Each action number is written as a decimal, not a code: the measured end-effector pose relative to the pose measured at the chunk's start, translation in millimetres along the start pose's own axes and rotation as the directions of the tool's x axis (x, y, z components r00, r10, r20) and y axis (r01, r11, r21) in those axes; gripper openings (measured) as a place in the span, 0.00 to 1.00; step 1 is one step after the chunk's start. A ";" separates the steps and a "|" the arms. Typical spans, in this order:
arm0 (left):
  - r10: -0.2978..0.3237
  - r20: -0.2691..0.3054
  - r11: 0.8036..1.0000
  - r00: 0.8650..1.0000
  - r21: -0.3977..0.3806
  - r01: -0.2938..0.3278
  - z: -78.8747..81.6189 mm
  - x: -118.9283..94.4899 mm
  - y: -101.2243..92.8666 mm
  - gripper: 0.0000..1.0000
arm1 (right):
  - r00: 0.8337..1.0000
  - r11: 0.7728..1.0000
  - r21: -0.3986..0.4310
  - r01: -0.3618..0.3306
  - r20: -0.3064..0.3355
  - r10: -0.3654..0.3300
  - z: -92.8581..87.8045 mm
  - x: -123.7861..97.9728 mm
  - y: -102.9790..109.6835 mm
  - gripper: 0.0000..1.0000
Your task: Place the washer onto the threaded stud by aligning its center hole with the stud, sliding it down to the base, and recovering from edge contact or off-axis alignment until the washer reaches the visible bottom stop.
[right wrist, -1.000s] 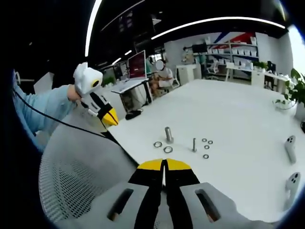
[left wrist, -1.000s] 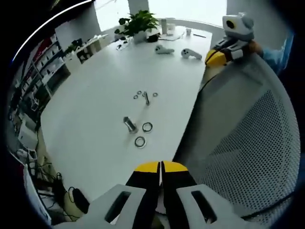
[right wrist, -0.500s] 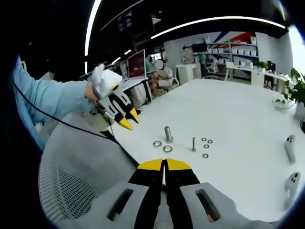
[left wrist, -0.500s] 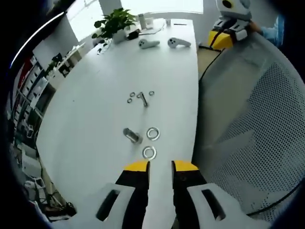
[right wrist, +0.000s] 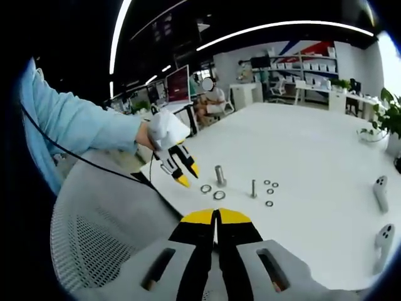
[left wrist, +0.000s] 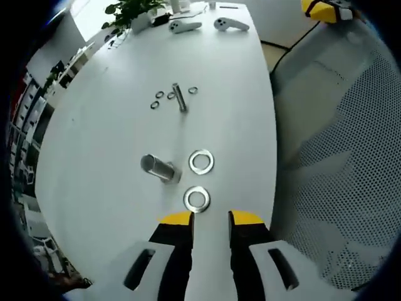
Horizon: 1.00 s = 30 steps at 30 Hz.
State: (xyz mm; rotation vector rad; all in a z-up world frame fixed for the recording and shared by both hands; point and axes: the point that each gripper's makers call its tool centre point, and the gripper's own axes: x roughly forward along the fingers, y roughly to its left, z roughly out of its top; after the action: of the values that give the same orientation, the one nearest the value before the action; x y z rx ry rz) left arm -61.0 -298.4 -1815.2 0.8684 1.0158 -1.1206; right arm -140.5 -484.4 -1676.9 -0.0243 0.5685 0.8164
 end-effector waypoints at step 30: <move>-0.029 -0.040 0.999 0.999 -0.046 0.027 -0.6 38.3 13.1 0.24 | 1.000 1.000 0.015 0.019 -0.013 -0.019 -2.3 0.2 -4.0 0.04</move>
State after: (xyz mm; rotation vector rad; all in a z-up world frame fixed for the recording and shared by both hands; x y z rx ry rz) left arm -43.8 -306.1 -1851.1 0.8459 1.0857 -1.1028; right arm -138.7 -487.6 -1679.8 -0.0205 0.5855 0.7937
